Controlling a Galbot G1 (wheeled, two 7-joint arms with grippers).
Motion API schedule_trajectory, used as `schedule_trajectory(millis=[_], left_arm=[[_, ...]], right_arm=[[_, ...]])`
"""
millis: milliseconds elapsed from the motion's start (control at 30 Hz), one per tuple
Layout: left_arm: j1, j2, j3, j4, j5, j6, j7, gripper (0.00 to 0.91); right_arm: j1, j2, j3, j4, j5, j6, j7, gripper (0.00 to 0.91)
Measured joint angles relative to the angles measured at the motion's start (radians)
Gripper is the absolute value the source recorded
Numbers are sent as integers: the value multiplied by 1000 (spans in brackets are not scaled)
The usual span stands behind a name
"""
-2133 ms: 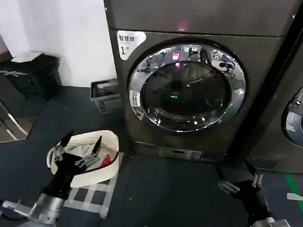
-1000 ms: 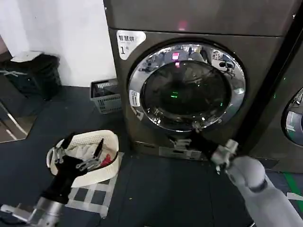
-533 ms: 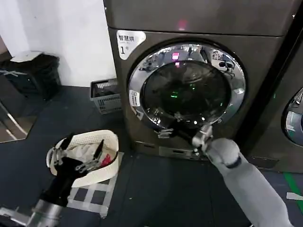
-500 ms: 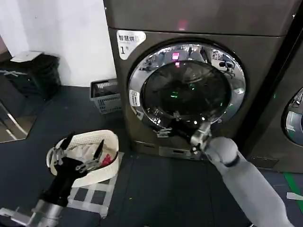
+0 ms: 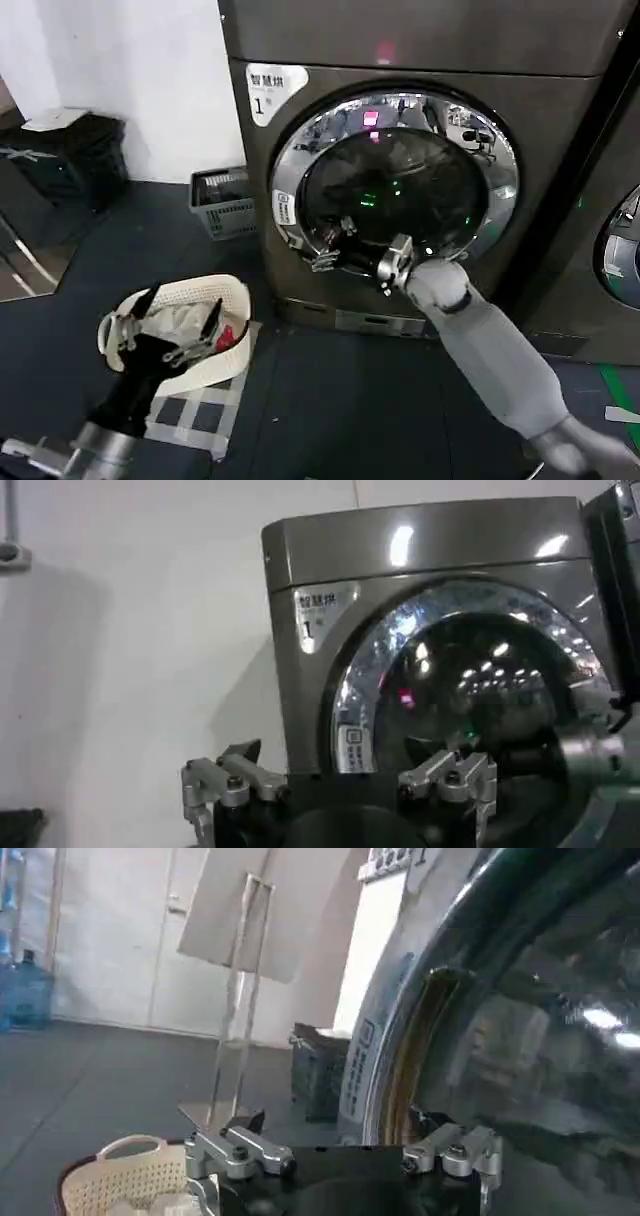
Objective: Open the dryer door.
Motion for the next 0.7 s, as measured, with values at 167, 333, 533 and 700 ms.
schedule_trajectory(millis=[167,333,533,700], left_arm=[[4,1,0,-5,2,-1,0,907],[6,0,0,-8,4,10,2,907],[4,0,-4,-12,25,33,0,907],[3,0,-4,-12,57,56,-11,907]], right_arm=[[24,27,-17,-20,-2,-1,4,907],[43,45,-29,-30,-8,0,3,907],[54,54,-29,-37,-2,1,-23,907],[38,37,-20,-16,8,1,-85,907]])
